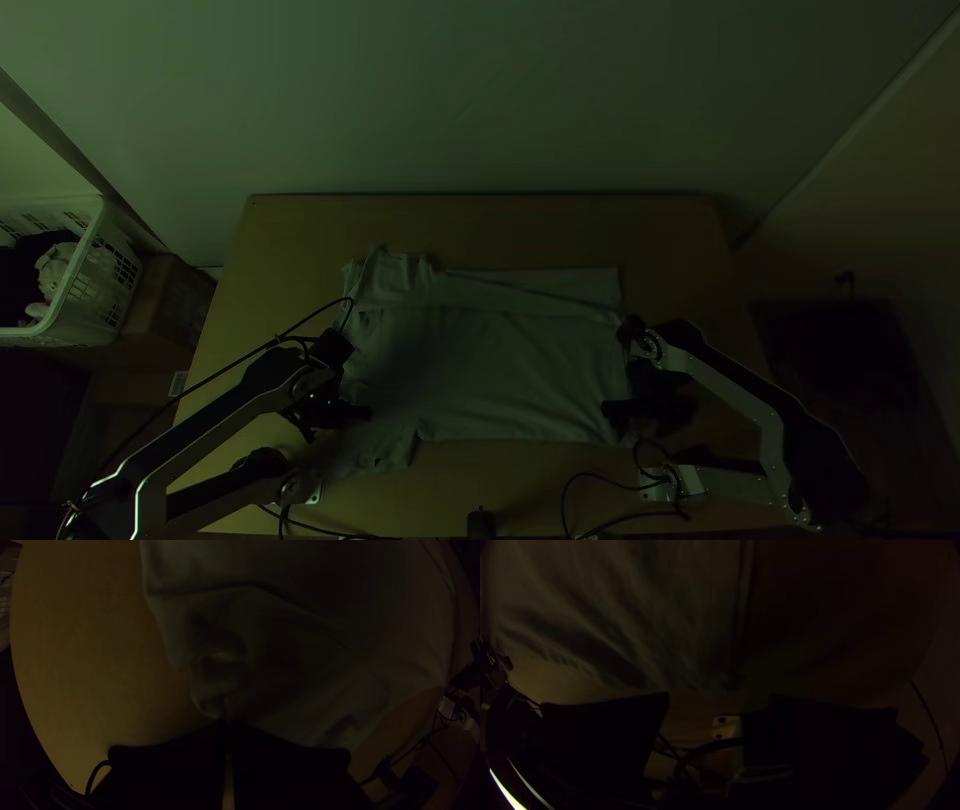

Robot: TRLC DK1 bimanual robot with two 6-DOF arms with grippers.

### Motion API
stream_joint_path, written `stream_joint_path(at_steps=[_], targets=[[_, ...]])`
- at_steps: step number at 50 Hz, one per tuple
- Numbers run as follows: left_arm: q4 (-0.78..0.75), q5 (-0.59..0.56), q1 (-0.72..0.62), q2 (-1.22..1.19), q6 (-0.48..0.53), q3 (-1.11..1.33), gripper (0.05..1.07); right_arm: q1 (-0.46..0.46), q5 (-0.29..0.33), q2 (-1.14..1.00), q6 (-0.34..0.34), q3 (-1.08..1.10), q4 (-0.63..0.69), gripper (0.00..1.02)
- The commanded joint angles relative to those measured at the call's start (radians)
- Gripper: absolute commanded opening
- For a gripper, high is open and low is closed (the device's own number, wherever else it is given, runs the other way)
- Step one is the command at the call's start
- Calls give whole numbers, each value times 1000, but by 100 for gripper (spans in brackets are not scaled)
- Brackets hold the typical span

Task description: Fold the t-shirt

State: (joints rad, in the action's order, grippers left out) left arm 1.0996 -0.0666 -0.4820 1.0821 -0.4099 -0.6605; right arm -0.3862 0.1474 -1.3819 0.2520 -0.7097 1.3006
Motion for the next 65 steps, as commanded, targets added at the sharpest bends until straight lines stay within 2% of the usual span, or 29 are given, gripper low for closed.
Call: stream_joint_path(at_steps=[1,10,16,23,25,27,28,38,42,55,65], targets=[[2,7,10,-17,11,-10,8,-26,18,-66,-13,26,22,90],[-10,7,16,-16,13,-5,8,-97,24,-143,-7,30,6,85],[-14,7,19,-16,13,-4,8,-135,24,-157,-2,33,-20,65],[-17,7,33,-16,19,-4,8,-164,20,-158,-5,39,-60,36],[-17,7,37,-16,25,-4,8,-168,17,-157,-5,38,-75,24],[-18,8,43,-16,29,-5,8,-169,9,-151,-3,33,-95,4],[-18,7,48,-16,33,-5,8,-171,7,-143,-3,32,-100,2],[-18,7,82,-16,52,-13,8,-175,3,-131,-5,6,-58,3],[-14,7,95,-17,59,-27,8,-163,0,-103,-26,-33,-26,3],[-12,7,186,-14,115,-114,8,-42,-49,-45,-88,-160,78,3],[-12,7,264,13,184,-215,8,24,-77,-42,-120,-251,94,3]])
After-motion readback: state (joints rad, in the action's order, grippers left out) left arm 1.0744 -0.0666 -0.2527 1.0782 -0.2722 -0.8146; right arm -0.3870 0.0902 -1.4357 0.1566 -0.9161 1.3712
